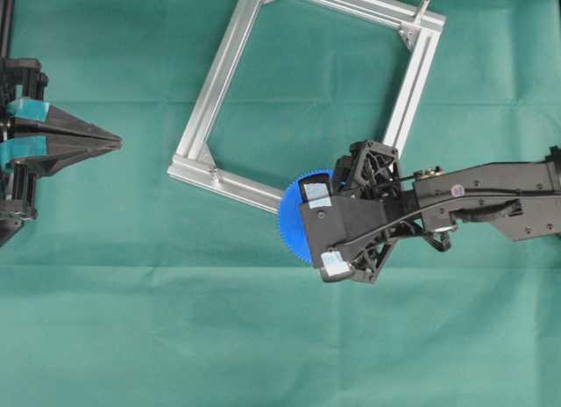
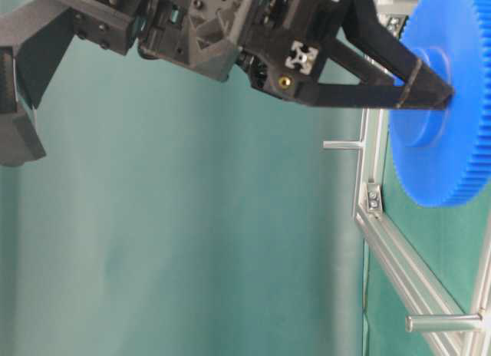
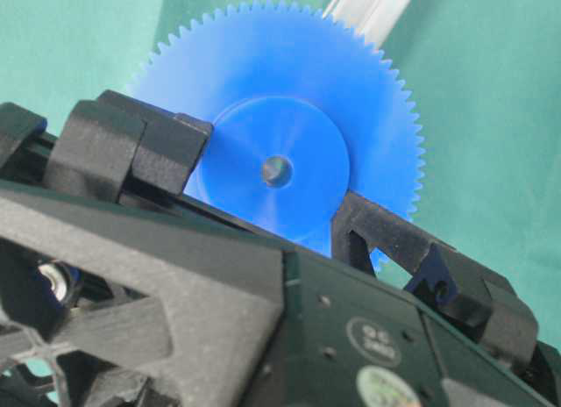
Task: Find the location of the shaft and insert the gear.
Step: 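Align the gear's center hole with the shaft tip, then push the gear along the shaft toward the frame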
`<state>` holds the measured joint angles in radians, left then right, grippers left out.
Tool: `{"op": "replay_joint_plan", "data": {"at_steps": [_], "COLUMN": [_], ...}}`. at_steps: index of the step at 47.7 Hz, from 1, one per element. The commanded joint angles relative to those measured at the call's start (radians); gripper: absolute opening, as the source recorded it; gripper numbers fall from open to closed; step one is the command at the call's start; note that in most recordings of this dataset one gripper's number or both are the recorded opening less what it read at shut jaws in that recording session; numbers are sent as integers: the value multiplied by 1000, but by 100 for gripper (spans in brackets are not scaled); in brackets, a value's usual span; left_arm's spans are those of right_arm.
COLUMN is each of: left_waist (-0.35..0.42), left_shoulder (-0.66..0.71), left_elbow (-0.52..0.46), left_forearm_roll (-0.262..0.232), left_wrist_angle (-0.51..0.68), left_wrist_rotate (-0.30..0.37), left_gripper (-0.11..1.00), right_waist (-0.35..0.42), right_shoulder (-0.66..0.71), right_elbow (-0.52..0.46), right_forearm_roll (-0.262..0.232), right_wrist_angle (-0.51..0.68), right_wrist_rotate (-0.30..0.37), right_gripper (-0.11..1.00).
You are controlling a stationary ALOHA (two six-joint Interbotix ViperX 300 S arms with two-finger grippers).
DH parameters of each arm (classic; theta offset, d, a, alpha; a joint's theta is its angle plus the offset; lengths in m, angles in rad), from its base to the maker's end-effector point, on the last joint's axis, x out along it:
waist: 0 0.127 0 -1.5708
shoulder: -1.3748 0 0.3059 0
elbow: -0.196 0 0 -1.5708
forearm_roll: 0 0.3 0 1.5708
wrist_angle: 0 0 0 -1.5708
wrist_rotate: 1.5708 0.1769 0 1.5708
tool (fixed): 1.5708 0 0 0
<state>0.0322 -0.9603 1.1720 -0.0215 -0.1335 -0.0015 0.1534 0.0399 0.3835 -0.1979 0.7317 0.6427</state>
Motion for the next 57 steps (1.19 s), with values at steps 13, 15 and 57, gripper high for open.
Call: {"op": "replay_joint_plan", "data": {"at_steps": [13, 15, 57], "left_waist": [2, 2, 2], "left_shoulder": [9, 9, 9], "left_elbow": [-14, -14, -15], "left_forearm_roll": [-2, -2, -3], "left_wrist_angle": [-11, -9, -12], "left_wrist_rotate": [-2, -2, -2], "left_gripper": [1, 1, 1], "right_waist": [-28, -35, -43], "right_shoulder": [-11, -11, -37], "right_elbow": [-15, -14, 37], "right_forearm_roll": [-28, -35, -34], "right_wrist_angle": [-3, -3, 12], "right_wrist_rotate": [-2, -2, 3], "right_gripper": [68, 68, 68]}}
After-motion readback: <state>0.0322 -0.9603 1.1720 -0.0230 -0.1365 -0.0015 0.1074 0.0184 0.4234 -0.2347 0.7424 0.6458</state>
